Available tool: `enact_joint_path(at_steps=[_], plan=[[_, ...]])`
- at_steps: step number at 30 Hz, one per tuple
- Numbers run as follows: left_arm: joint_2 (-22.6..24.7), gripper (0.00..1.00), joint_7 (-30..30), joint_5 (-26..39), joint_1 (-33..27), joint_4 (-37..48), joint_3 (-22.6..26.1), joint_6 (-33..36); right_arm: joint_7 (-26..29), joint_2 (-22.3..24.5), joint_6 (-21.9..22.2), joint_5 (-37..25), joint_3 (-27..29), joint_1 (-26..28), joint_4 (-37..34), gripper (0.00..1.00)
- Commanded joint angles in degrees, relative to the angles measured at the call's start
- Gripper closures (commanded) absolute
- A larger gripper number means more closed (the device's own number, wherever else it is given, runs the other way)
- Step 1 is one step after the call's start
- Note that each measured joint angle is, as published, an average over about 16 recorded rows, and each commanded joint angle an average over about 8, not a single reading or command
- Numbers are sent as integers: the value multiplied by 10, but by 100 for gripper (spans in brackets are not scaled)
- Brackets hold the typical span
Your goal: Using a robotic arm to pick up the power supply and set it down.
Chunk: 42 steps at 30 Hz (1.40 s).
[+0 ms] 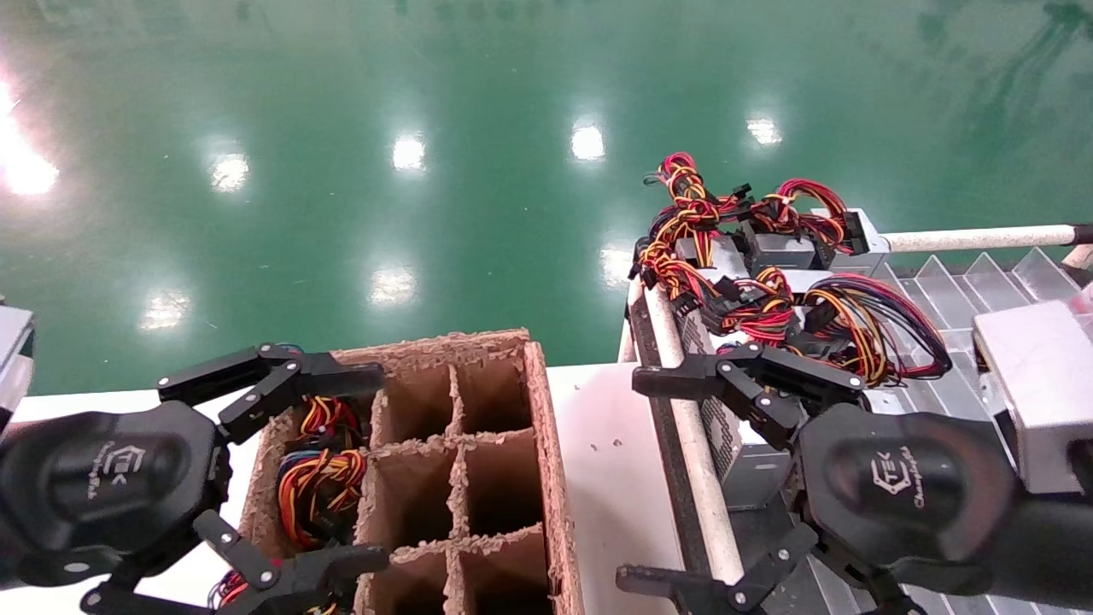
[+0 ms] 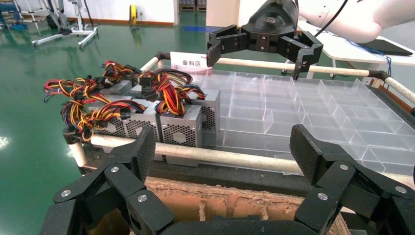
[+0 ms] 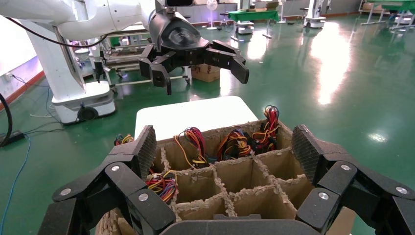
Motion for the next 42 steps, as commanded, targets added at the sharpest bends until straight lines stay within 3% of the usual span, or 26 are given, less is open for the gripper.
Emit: enact_joint_path(at_steps=[1,19,27,36,42], plan=[[0,0,0,0,0,0,0,0,0,0,0,0,0,0,0,0],[0,0,0,0,0,0,0,0,0,0,0,0,0,0,0,0],[0,98,0,0,0,0,0,0,0,0,0,0,0,0,0,0],[0,100,0,0,0,0,0,0,-13,-2,-4,-34,-13,4,-16,0],[0,100,0,0,0,0,0,0,-28,-50,-11,-80,-47,29,-53,0]])
